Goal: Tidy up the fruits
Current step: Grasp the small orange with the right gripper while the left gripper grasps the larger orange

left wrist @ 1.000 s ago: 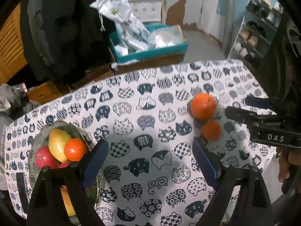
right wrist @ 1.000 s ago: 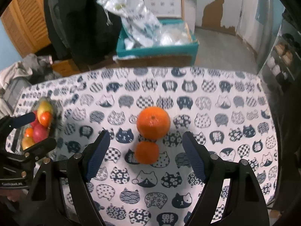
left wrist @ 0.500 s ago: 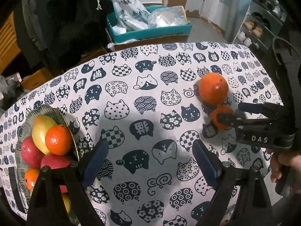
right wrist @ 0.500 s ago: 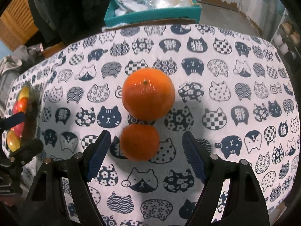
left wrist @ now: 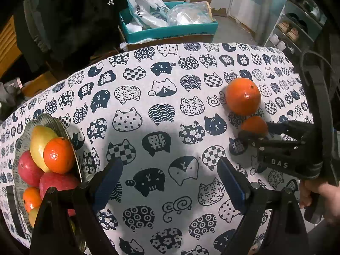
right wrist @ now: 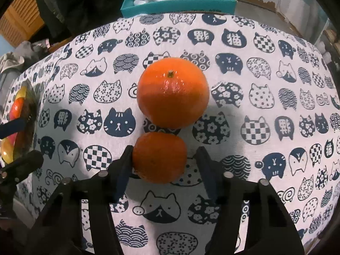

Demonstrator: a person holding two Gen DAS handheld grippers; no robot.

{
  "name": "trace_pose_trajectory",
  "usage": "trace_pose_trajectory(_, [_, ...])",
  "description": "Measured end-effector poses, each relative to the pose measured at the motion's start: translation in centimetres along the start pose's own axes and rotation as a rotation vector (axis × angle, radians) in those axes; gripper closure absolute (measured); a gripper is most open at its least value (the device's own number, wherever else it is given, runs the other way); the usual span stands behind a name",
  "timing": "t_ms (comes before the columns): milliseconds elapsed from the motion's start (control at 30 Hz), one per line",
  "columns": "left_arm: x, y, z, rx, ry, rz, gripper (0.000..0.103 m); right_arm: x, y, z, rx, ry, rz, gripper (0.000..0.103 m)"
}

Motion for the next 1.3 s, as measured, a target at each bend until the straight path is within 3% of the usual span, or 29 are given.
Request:
trace_pose_trajectory(300, [1.1, -1.9, -0.3, -0.035, -0.01, 0.002, 0.011, -0.5, -0.6, 1.7, -0.016, -0.02, 0.001, 0.057])
trace_pose_trajectory(600, [3.9, -5.2, -0.6, -0.111, -0.032, 0.031, 0.011, 0.8, -5.8, 4.6, -0.084, -0.093, -0.081, 0.057])
trace_pose_trajectory(800, [5.6, -8.0, -1.2, -0.135, -0.041, -0.021, 0.011, 1.9, -8.5, 5.7, -0.111, -0.138, -0.118, 0.057])
trace_pose_trajectory(1100, [6.3, -11.5, -4.3, -0.147, -0.01, -0.111, 0.011, 1.9, -11.2, 6.0, -0.125, -0.151, -0.157, 0.057])
trace_pose_trajectory(1300, [6.6, -12.1, -6.6, -0.157, 0.024, -0.068, 0.011, 1.1, -12.2, 5.8, -0.127, -0.141, -0.162, 0.057])
Point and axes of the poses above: each gripper's, at about its wrist camera, not at the fingertips, and z roughly against the way its jaws point, y to its left, x to its top, the point moved 8 cm from there along -z, roughly the way its jaws point, and after that the axes turned 11 degrees about -y, right-handed, at the moved point
